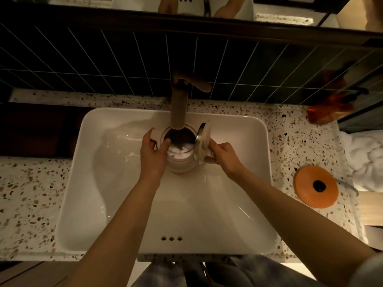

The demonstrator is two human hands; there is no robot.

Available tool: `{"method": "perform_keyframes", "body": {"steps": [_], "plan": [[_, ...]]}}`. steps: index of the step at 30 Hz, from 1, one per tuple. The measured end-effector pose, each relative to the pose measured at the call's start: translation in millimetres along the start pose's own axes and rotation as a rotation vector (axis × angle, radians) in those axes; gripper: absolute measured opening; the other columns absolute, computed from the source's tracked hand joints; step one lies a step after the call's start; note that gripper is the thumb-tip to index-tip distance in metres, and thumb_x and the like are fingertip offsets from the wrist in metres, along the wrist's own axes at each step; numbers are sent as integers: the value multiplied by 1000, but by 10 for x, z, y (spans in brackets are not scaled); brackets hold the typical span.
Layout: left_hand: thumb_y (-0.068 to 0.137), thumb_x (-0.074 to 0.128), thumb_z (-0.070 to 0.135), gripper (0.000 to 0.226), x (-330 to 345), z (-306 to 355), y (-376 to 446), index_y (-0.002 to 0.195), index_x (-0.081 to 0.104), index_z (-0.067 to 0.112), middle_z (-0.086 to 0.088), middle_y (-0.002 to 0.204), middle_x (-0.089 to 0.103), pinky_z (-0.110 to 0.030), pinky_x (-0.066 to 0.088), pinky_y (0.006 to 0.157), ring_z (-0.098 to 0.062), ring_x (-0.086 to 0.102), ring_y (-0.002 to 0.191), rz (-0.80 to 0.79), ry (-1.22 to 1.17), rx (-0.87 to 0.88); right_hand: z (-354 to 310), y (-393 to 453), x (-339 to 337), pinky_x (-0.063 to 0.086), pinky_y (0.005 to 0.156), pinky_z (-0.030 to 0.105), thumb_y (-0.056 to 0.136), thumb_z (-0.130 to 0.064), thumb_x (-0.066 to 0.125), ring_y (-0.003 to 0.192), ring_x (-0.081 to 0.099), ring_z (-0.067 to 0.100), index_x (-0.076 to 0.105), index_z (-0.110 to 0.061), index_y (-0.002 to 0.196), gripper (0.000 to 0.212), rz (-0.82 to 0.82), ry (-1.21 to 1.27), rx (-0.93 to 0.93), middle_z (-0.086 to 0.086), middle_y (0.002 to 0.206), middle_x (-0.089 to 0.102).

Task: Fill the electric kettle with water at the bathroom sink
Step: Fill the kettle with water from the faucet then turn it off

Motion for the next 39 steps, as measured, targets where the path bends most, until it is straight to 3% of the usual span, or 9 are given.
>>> {"method": "perform_keyframes", "body": {"steps": [4, 5, 8, 12, 16, 24, 29, 33, 39], "plan": [[96, 58, 28, 56, -5, 198, -47, 147, 37, 19, 0, 147, 46, -17, 34, 105, -14, 42, 135, 91, 75, 158, -60, 75, 16, 41, 45, 8, 98, -29, 50, 39, 45, 3, 54, -2, 64, 43, 73, -46, 40, 14, 58, 43], [97, 56, 28, 53, 12, 272, -61, 146, 40, 19, 1, 144, 49, -17, 37, 104, -14, 46, 131, 108, 92, 216, -64, 92, 12, 40, 43, 8, 98, -27, 50, 39, 46, 2, 50, -4, 59, 45, 88, -57, 58, 11, 56, 43], [98, 53, 30, 48, 143, 521, -42, 144, 44, 18, -10, 146, 51, -43, 41, 110, -26, 48, 134, 30, 169, 456, -54, 134, 4, 43, 47, 13, 95, -29, 50, 53, 48, 15, 50, -7, 57, 44, 116, -76, 93, 8, 57, 47], [99, 50, 27, 49, 333, 912, 99, 145, 42, 12, -7, 153, 42, -44, 20, 121, -25, 27, 147, -68, 606, 946, -25, 187, -27, 53, 84, 45, 91, -44, 46, 78, 64, 32, 68, 9, 86, 58, 125, -64, 171, 20, 79, 66], [95, 56, 23, 52, 559, 1082, 372, 144, 44, 11, -12, 150, 46, -50, 22, 119, -34, 32, 144, -145, 917, 1227, -13, 197, -52, 51, 95, 55, 82, -53, 43, 97, 66, 42, 67, 11, 100, 70, 157, -35, 207, 27, 95, 70], [93, 51, 27, 43, 801, 1105, 641, 131, 60, 9, -15, 135, 61, -53, 34, 110, -45, 50, 129, -32, 1176, 1258, -66, 208, -38, 53, 92, 55, 90, -43, 45, 94, 67, 43, 66, 13, 95, 60, 180, -40, 220, 20, 83, 65], [91, 49, 26, 42, 807, 1113, 664, 126, 63, 7, -17, 131, 64, -56, 37, 107, -48, 53, 125, -53, 1173, 1269, -104, 223, -17, 49, 72, 35, 97, -36, 44, 70, 59, 25, 60, 0, 78, 43, 191, -66, 204, 13, 74, 59], [90, 49, 26, 43, 759, 1193, 653, 124, 65, 5, -19, 127, 66, -57, 41, 103, -50, 56, 120, -46, 1022, 1218, -81, 245, -11, 43, 69, 35, 95, -38, 45, 71, 54, 26, 56, -4, 75, 40, 188, -92, 197, 15, 74, 55], [97, 48, 30, 44, 651, 1321, 629, 136, 55, 12, -13, 143, 54, -45, 26, 116, -40, 41, 138, -140, 758, 991, -40, 285, -10, 47, 74, 40, 91, -39, 47, 76, 57, 28, 57, -7, 75, 37, 186, -89, 200, 13, 76, 57]]}}
Point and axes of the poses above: each hand's wrist, its own y-axis towards the middle knuckle, its own x-axis out of the palm, z = x × y, the point moved 2 cm from there along y, towards the middle knuckle
